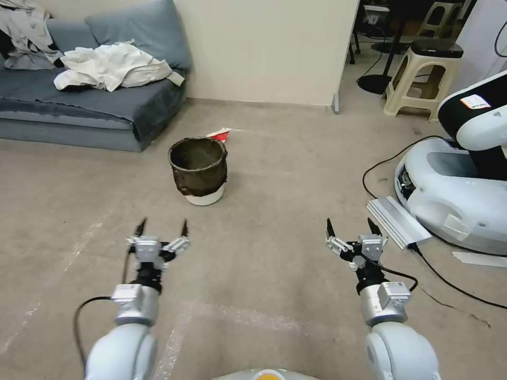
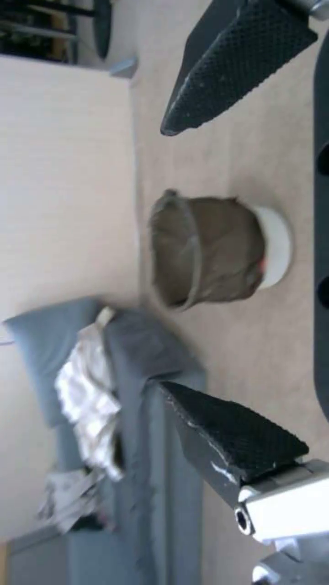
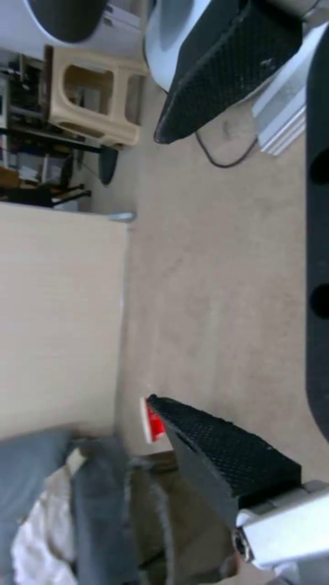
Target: Pick up the trash can from the floor.
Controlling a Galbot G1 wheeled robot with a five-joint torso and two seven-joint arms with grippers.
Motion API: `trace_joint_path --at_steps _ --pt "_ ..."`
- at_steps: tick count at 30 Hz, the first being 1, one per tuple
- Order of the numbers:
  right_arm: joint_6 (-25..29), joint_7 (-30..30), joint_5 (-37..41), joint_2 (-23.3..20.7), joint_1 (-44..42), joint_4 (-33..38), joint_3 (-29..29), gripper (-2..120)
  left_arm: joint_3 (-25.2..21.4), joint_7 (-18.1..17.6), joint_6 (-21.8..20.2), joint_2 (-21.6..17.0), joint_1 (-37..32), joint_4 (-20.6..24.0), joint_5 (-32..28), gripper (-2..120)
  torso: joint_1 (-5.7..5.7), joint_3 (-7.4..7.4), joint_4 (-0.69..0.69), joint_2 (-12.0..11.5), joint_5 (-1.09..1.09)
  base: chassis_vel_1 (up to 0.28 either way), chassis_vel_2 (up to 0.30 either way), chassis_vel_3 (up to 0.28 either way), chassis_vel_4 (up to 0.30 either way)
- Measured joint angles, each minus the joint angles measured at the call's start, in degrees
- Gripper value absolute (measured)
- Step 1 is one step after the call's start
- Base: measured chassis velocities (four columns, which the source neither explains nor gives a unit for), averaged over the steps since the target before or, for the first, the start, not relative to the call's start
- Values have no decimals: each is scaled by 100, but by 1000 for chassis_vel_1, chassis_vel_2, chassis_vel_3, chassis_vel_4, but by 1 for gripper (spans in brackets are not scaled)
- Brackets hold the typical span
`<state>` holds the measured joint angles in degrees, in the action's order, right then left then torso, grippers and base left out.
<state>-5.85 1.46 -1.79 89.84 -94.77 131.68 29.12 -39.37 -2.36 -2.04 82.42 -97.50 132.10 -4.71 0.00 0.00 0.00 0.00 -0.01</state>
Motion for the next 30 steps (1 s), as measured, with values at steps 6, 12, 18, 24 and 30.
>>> trace_joint_path --at_steps 6,12,18,24,30 --pt "-131 102 -38 85 -295 435 -272 100 -382 -121 -107 -173 -425 856 -232 100 0 0 0 0 2 0 0 0 0" --pt "-154 98 -30 25 -407 435 -289 100 -548 -334 -435 -194 -729 1174 -582 100 0 0 0 0 0 0 0 0 0" --pt "-94 94 4 15 -496 435 -277 100 -528 -342 -348 -131 -768 1174 -585 100 0 1 0 0 2 0 0 0 0" --pt "89 121 126 20 -576 409 -262 100 -427 -218 108 -32 -913 976 -361 100 0 0 0 0 1 0 0 0 0" --pt "149 163 134 26 -530 377 -260 100 -418 -97 257 67 -1109 867 -316 100 0 0 0 0 1 0 0 0 0"
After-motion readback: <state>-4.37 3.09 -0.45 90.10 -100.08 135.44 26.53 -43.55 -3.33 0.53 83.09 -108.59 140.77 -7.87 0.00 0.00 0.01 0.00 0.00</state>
